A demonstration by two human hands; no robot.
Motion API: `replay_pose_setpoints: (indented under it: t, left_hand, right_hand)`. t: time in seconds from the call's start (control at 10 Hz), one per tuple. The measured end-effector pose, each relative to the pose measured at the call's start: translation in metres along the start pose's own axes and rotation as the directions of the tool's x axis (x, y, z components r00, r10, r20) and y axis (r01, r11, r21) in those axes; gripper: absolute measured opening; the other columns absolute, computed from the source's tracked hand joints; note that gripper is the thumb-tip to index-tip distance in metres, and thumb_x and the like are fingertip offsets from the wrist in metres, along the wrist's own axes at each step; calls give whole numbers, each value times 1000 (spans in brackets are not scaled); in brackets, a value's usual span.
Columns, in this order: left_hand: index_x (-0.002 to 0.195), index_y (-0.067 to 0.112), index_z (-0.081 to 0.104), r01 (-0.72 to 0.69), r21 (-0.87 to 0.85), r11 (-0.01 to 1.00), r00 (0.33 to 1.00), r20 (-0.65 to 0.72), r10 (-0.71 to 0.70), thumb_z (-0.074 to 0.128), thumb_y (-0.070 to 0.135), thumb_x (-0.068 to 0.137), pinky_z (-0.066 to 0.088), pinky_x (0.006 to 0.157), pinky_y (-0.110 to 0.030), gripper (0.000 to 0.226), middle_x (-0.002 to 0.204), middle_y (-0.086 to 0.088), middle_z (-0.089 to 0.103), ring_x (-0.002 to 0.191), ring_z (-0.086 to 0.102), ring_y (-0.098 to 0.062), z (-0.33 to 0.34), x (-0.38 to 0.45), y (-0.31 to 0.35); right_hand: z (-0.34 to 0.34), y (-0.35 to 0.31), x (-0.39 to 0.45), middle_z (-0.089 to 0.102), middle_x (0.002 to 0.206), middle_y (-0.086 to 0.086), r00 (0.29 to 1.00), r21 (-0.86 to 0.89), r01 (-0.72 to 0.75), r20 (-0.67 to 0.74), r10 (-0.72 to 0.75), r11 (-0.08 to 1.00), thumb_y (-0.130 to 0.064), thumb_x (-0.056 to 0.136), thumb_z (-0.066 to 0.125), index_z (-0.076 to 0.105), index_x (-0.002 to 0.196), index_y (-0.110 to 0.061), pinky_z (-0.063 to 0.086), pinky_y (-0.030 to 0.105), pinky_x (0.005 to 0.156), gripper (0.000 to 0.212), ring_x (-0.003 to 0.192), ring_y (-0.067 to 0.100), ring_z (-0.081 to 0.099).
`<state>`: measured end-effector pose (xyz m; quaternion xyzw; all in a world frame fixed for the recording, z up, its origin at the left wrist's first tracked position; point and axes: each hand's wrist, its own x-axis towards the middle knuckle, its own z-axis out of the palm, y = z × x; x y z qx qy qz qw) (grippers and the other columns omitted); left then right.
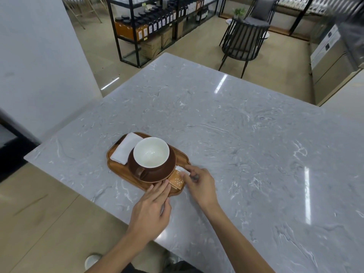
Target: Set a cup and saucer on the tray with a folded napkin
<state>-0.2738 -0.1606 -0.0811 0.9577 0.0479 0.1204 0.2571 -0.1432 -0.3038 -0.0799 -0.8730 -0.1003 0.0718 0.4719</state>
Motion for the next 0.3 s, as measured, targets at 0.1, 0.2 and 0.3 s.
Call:
replay_pose_setpoints:
  t: [0.1,0.2,0.3]
  left_hand:
    - [126,15,72,-17,-108,994,999,-31,14,49,29,91,55,99,-30,44,133,5,68,118,64,-5,-14,3,1]
    - [124,19,73,-130,-187,974,991,-32,126,52,28,92,58,93,-22,39,130,11,69,115,66,1,-29,12,1]
    - [123,20,74,-260,-254,932,966,-82,247,55,24,93,56,94,-21,36,126,13,70,115,64,3,-53,37,7]
  right_hand:
    - [-5,-1,-2,66,90,-16,999,29,13,-49,-12,999,-40,94,70,74,113,-33,44,2,71,20,90,-12,61]
    - [-14,-2,0,69,95,-13,998,4,16,-60,-15,1000,-38,97,65,76,110,-28,45,6,72,19,91,-11,61]
    - [-29,-17,7,72,102,-9,995,-53,70,-73,-74,996,-34,98,64,77,100,-29,48,7,74,14,88,-5,63]
